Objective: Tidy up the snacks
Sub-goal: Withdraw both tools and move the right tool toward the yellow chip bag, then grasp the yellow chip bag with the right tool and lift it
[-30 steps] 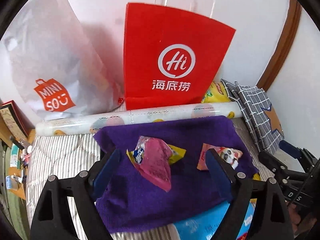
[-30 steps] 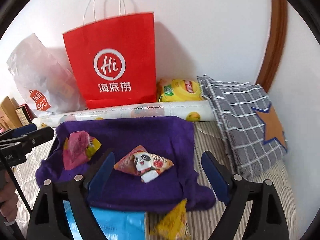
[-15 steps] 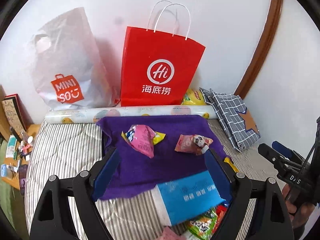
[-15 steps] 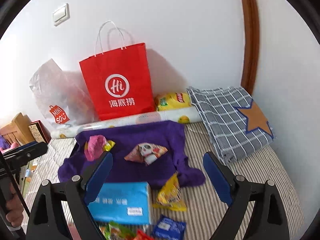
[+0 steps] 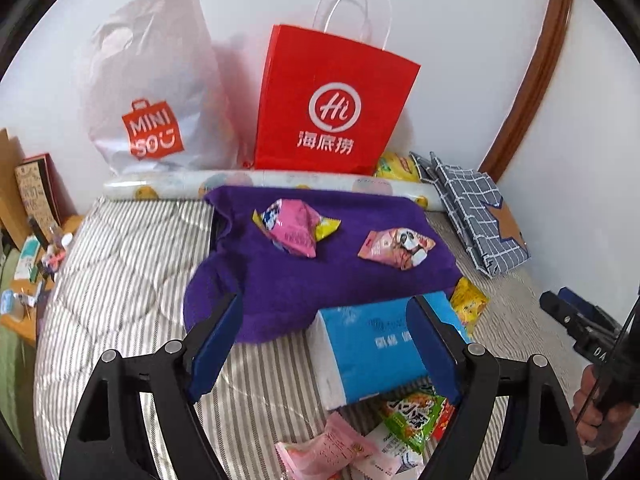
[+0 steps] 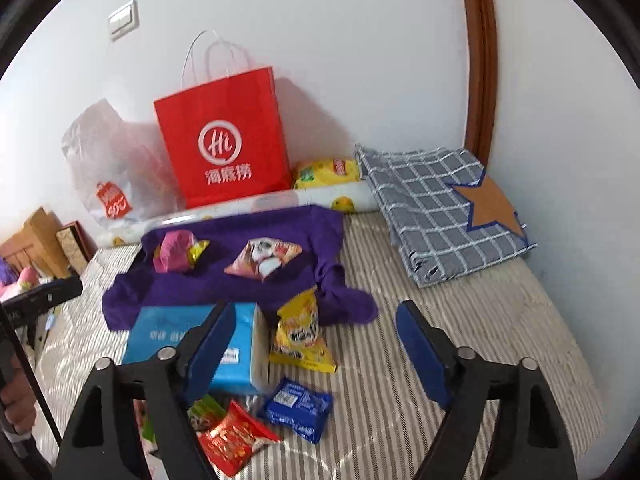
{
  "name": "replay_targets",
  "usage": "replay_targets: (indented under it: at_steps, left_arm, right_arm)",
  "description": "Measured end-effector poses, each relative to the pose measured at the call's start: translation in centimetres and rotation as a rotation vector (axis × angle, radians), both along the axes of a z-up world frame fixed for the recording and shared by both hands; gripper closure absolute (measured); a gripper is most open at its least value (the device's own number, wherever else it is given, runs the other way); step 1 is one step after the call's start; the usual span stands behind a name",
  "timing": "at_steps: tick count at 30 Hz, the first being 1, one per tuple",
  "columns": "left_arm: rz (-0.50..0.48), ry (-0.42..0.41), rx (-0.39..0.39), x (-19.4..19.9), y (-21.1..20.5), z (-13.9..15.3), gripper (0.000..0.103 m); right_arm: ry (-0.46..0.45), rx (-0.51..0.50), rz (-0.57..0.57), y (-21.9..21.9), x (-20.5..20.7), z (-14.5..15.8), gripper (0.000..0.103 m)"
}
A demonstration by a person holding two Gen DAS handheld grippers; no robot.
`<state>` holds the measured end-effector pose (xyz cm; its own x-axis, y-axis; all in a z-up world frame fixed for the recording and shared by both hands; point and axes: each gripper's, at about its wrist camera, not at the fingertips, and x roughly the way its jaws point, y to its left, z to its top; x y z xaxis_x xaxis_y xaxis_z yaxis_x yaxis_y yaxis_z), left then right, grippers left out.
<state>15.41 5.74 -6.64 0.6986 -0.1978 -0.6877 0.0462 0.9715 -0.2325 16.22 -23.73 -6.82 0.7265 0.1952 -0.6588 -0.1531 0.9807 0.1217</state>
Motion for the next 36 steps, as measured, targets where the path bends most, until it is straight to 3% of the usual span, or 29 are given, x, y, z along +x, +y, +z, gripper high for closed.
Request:
replay_targets:
  at_steps: [7,22,24,25,26,36]
  left_arm:
    - [0.021,0.033,0.044,0.0,-0.1,-1.9,0.02]
    - [0.034,0.049,0.068,1.0,0.3,-3.2,0.02]
    - [0.032,0.054,0.064,1.1,0.3,-3.3,0.02]
    - [0.03,0.056,0.062,1.1,0.3,-3.4,0.02]
    - [0.03,0.057,0.062,1.1,0.3,-3.5,0.021]
    - [0.026,0.042,0.059,-0.9,0.2,-2.9,0.024]
  right_arm:
    - [0.055,0.031,0.022,0.2,1.4,-3.4,0.038]
    - [0.134,0.063,0.043,1.7,6.3,-7.7,0.045]
    - [0.147,0.051,0.05,1.9,6.7,-8.1,0.054]
    - [0.16,0.049,0.066,2.1,6.8,-8.3,0.068]
    - [0.165,0.049,0.071,2.2,6.8,-8.3,0.073]
    - [0.045,0.058,0.043,0.9,3.1,-4.0,0.074]
